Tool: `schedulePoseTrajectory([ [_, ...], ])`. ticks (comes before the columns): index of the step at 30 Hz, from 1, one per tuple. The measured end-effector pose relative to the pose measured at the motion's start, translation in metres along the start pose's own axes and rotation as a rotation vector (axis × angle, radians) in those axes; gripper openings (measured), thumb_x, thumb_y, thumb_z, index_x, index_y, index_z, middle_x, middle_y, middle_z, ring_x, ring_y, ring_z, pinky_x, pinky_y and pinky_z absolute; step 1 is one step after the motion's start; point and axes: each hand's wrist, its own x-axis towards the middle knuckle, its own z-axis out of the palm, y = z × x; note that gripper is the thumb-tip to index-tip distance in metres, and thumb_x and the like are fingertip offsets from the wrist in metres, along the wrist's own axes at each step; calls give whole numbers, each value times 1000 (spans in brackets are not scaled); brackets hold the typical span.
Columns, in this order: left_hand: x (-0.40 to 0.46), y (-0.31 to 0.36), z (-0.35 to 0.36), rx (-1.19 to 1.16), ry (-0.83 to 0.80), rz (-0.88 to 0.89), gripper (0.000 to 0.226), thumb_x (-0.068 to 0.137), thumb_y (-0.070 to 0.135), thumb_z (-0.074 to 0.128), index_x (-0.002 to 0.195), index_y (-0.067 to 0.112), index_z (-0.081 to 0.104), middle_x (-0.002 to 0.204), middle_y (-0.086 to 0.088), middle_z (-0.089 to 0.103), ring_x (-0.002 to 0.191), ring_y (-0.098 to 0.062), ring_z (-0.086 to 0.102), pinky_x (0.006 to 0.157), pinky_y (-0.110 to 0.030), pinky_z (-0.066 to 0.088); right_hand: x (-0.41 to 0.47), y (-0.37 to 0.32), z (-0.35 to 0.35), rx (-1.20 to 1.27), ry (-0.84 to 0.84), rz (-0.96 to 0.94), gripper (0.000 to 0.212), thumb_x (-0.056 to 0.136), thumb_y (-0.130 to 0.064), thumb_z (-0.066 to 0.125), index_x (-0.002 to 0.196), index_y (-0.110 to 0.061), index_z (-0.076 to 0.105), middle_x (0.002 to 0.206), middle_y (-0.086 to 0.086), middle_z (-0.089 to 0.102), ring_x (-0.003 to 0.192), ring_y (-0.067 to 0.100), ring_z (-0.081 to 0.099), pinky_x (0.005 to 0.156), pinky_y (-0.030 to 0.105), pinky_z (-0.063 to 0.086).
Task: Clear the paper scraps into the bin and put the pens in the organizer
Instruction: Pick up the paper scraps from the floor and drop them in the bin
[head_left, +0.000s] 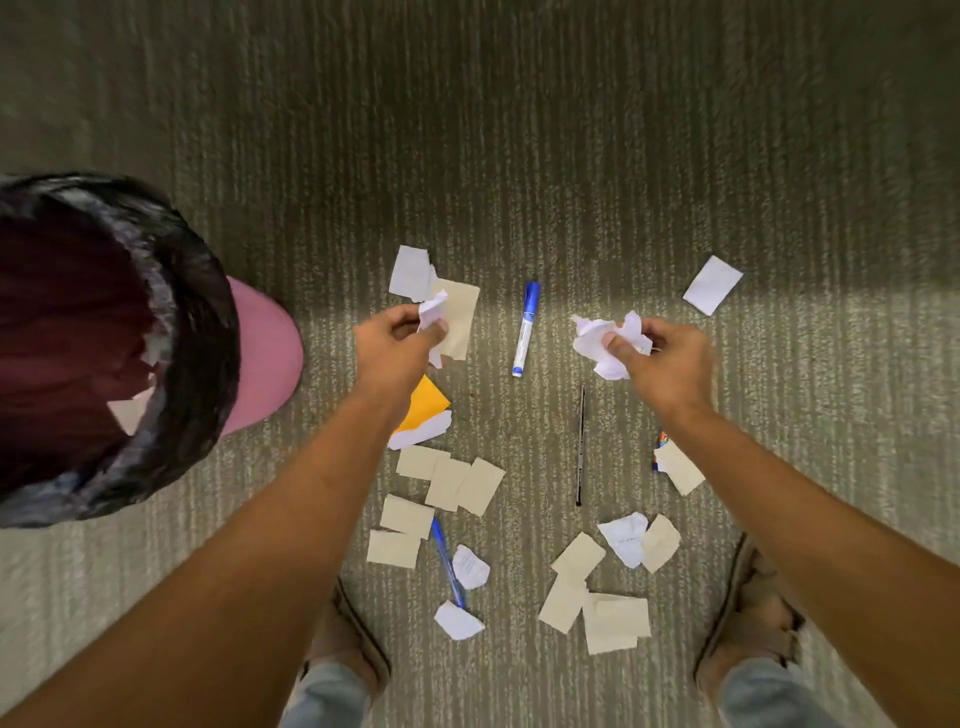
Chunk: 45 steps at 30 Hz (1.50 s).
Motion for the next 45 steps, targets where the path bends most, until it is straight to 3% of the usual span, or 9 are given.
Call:
schedulePoseTrajectory([
  [4, -36, 31, -35, -262, 61, -90, 18, 81, 4, 73, 98, 3, 68, 91, -12, 74, 82, -27, 67, 69, -42, 55, -32, -67, 14, 66, -31, -33, 19, 79, -18, 80, 95, -10, 75, 81, 3, 73, 65, 9, 63, 59, 24, 52],
  [7, -60, 49, -78, -329, 189, -9, 13, 80, 3, 73, 83, 15, 67, 72, 2, 72, 67, -15, 67, 56, -27, 52, -57, -121, 35, 149, -85, -47, 13, 78, -17, 81, 89, -13, 74, 79, 4, 73, 68, 17, 67, 63, 32, 56],
  [13, -88, 74, -178, -269, 507, 146, 23, 76, -2, 70, 74, 21, 64, 68, 4, 67, 53, 0, 62, 50, -19, 51, -99, -217, 86, 188, -195, -164, 15, 78, -22, 81, 87, -11, 75, 80, 5, 75, 73, 21, 71, 63, 37, 55],
  [21, -85, 77, -258, -256, 590, 64, 13, 77, 6, 68, 73, 15, 60, 68, -9, 67, 30, -10, 51, 30, -17, 36, -142, -301, 159, 126, -297, -333, 17, 73, -26, 83, 83, -16, 75, 77, 5, 75, 78, 30, 70, 66, 41, 57],
  [26, -74, 59, -288, -323, 606, -24, 14, 77, 8, 71, 75, 11, 58, 58, -10, 63, 33, -16, 57, 35, -24, 44, -162, -313, 205, 8, -344, -411, 26, 73, -37, 82, 79, -15, 69, 61, -1, 59, 64, 19, 48, 61, 28, 38],
  [31, -72, 40, -299, -554, 588, -80, 30, 75, 15, 81, 86, 6, 54, 59, -15, 67, 41, -19, 63, 43, -27, 53, -177, -315, 236, -27, -387, -369, 28, 77, -42, 78, 90, -20, 69, 73, -2, 73, 69, 8, 68, 67, 16, 52],
  [34, -73, 35, -300, -620, 596, -96, 39, 74, 19, 82, 93, 3, 52, 51, -7, 67, 41, -18, 63, 40, -24, 51, -180, -315, 239, -12, -395, -326, 36, 81, -49, 72, 99, -17, 69, 74, -1, 74, 78, 12, 71, 76, 36, 61],
  [40, -79, 37, -282, -473, 598, -68, 37, 81, 24, 76, 97, -3, 57, 60, -10, 67, 40, -15, 60, 34, -22, 43, -169, -299, 211, -69, -274, -375, 34, 93, -51, 54, 84, -21, 68, 71, -3, 73, 75, 21, 72, 80, 40, 56],
  [45, -91, 41, -223, -229, 478, 7, 27, 81, 29, 75, 79, 7, 58, 58, -13, 64, 38, -18, 59, 43, -27, 46, -146, -257, 159, -153, -233, -366, 36, 97, -45, 51, 88, -15, 69, 81, 2, 74, 76, 25, 72, 84, 36, 53],
])
